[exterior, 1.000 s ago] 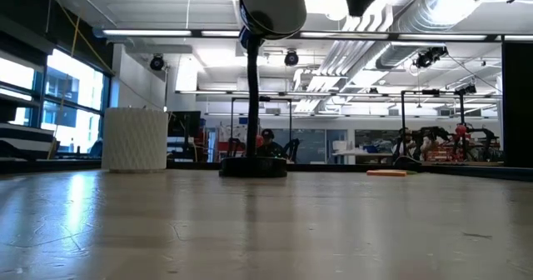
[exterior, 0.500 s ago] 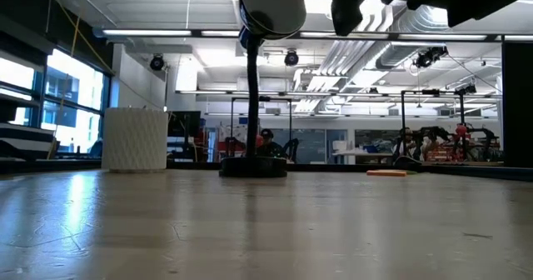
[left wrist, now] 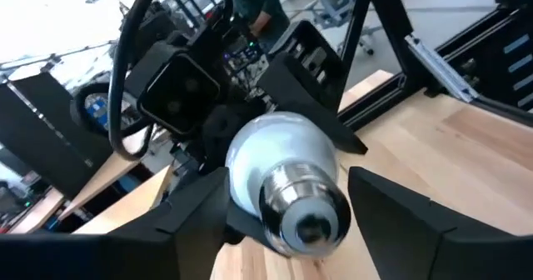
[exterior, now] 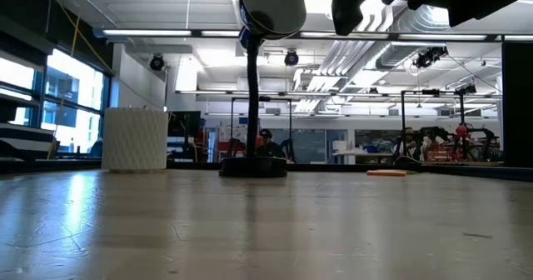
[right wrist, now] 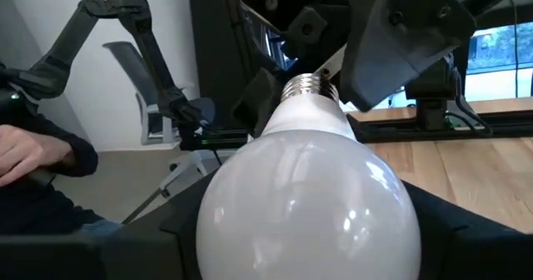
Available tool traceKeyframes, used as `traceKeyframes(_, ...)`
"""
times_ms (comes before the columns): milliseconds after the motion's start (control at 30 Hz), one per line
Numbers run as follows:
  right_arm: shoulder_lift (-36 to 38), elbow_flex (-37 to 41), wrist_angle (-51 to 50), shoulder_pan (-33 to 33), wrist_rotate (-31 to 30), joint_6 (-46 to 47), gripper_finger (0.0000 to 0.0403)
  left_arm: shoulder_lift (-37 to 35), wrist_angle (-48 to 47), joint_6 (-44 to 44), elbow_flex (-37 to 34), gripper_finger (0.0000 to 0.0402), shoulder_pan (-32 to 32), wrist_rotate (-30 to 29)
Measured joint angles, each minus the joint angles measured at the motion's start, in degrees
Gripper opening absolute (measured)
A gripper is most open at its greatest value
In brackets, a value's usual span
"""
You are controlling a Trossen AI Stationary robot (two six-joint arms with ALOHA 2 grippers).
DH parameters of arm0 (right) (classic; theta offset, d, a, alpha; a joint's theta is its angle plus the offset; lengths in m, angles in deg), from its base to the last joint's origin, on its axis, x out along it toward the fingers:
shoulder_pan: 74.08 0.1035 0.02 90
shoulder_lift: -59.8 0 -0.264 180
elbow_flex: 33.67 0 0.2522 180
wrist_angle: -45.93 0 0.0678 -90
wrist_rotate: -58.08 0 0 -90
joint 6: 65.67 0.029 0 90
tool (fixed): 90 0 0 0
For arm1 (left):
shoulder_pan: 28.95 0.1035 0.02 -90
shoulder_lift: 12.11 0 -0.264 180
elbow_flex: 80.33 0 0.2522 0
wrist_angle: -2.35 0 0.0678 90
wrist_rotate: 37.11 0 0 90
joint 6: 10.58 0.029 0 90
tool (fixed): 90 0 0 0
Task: Screw lightbulb
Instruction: Insert the light bulb into the desk lamp
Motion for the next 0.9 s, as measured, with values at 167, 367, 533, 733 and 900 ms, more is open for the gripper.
traceKeyframes(167, 0.00, 0.00, -0.55, -0.04, -0.21, -0.13, 0.0242, -0.80, -1.42, -2.66, 0.24, 0.0203, -0.48, -2.66)
traceKeyframes(367, 0.00, -0.02, -0.86, -0.04, -1.11, -1.13, 0.0242, -2.99, -6.02, -4.69, 0.20, 0.0168, -0.89, -3.53)
traceKeyframes(533, 0.00, -0.01, -0.87, -0.02, -2.18, -1.51, 0.0242, -3.81, -7.45, -5.81, 0.20, 0.0139, -0.89, -3.64)
traceKeyframes(733, 0.00, 0.00, -0.89, 0.00, -2.64, -1.50, 0.0242, -3.83, -7.79, -5.81, 0.18, 0.0105, -0.89, -3.70)
traceKeyframes(900, 0.00, 0.00, -0.89, 0.00, -2.62, -2.44, 0.0252, -3.83, -7.54, -6.97, 0.18, 0.0102, -0.89, -3.68)
